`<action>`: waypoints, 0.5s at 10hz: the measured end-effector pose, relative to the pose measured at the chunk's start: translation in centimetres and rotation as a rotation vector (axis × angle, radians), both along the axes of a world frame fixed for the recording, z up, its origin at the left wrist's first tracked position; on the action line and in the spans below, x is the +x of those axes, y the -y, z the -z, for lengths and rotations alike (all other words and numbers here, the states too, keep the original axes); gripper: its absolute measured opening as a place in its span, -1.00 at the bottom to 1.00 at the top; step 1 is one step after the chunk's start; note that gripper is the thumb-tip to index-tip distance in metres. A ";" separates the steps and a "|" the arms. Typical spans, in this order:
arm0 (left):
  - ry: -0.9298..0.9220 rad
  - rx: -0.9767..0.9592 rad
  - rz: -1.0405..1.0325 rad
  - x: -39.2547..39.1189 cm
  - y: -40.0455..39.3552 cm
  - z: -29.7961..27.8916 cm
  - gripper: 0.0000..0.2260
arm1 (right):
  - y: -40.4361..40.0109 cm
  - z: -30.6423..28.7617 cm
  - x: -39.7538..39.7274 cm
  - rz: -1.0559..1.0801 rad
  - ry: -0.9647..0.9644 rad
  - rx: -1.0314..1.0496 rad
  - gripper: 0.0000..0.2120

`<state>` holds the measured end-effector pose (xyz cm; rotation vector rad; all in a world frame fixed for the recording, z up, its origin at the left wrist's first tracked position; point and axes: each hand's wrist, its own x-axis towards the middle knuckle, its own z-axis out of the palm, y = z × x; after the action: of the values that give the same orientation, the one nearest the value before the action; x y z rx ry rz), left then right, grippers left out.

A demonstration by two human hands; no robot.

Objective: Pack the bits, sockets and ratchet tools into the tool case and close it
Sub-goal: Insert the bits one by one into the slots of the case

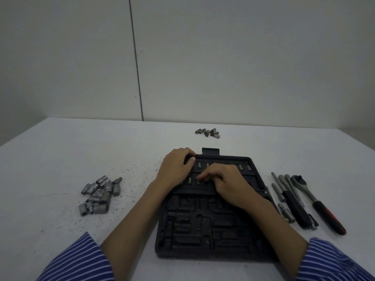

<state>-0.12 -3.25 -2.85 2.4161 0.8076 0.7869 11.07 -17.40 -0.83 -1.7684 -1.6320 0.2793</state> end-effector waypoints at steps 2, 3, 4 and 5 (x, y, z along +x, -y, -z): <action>0.002 0.003 0.004 -0.1 0.1 -0.1 -0.80 | -0.2 0.0 0.2 -0.021 0.006 -0.043 -0.51; 0.001 0.000 0.004 -0.1 0.1 -0.1 -0.80 | -0.2 0.0 0.2 -0.027 0.030 -0.058 -0.50; -0.003 0.002 0.003 -0.1 0.2 -0.2 -0.80 | -0.1 0.1 0.1 -0.016 0.020 -0.034 -0.50; 0.000 0.004 0.003 -0.1 0.1 -0.1 -0.80 | 0.0 0.2 0.0 -0.004 0.041 -0.004 -0.50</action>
<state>-0.24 -3.39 -2.73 2.4204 0.8027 0.7880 11.07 -17.42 -1.08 -1.7843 -1.6656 0.2495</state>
